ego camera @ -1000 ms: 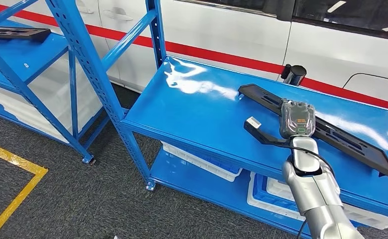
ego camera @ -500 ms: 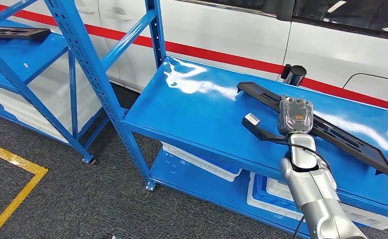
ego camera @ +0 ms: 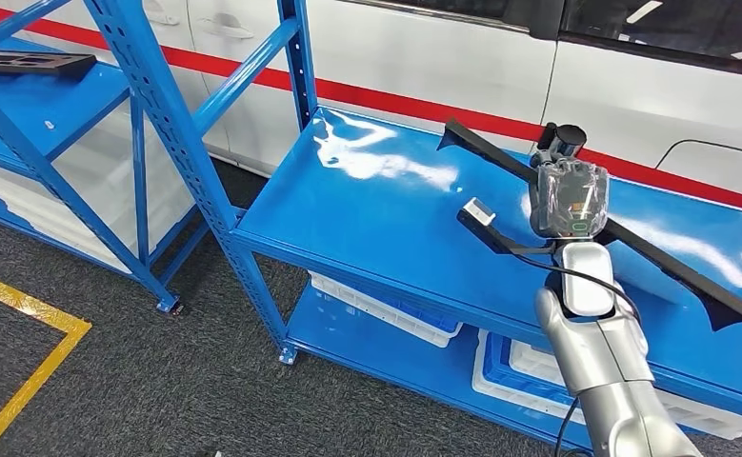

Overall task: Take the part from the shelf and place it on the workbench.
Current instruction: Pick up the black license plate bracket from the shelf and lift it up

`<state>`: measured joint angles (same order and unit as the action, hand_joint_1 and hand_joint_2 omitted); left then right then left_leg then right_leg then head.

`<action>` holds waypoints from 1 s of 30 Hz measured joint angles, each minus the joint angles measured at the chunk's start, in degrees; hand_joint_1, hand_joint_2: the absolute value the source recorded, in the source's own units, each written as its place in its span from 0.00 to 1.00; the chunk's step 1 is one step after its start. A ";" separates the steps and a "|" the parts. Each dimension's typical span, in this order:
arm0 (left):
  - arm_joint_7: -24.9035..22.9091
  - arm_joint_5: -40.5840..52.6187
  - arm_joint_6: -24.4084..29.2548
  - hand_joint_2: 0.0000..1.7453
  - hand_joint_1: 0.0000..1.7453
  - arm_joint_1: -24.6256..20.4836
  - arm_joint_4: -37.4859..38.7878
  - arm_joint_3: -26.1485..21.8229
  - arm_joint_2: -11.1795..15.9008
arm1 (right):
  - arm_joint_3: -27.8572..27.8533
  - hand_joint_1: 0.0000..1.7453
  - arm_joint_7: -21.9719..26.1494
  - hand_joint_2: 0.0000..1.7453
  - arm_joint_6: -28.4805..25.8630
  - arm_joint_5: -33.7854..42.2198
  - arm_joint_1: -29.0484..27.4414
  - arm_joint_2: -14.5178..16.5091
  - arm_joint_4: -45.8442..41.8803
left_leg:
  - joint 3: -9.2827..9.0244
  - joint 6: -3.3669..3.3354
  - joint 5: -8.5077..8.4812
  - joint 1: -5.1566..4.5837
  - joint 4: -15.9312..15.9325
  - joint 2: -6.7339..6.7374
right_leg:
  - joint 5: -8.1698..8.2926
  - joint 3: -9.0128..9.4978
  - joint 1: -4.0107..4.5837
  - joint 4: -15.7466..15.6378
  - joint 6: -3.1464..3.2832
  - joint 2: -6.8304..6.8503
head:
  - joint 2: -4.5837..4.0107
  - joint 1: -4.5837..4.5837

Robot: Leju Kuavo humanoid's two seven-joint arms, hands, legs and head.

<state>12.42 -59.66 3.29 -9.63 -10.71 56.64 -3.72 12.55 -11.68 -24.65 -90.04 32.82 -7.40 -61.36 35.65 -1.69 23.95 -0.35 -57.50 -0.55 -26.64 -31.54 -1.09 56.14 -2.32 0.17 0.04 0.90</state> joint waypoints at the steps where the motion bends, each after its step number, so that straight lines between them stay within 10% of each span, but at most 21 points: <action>1: -0.11 0.27 0.14 1.00 0.00 0.00 0.00 -0.01 0.00 | 0.07 1.00 0.32 1.00 -0.27 0.01 -0.15 0.00 -1.72 | 0.00 0.00 0.00 0.00 0.00 0.00 | 0.00 0.00 0.00 0.00 0.00 0.00 | 0.00 0.00; 30: -0.47 0.43 1.41 1.00 0.00 1.47 0.00 -1.70 0.14 | -1.08 1.00 8.55 1.00 -0.79 0.03 -8.96 0.18 -32.08 | 0.01 0.01 0.01 0.01 0.01 0.00 | -0.02 -0.04 0.00 -0.01 0.01 0.00 | 0.00 -0.01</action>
<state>11.95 -59.24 4.70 -8.16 -10.71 54.93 -3.57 11.47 -3.12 -25.45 -90.01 23.86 -7.22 -93.45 35.66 -1.68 23.96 -0.34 -57.49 -0.55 -26.67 -31.58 -1.09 56.13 -2.31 0.17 0.04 0.90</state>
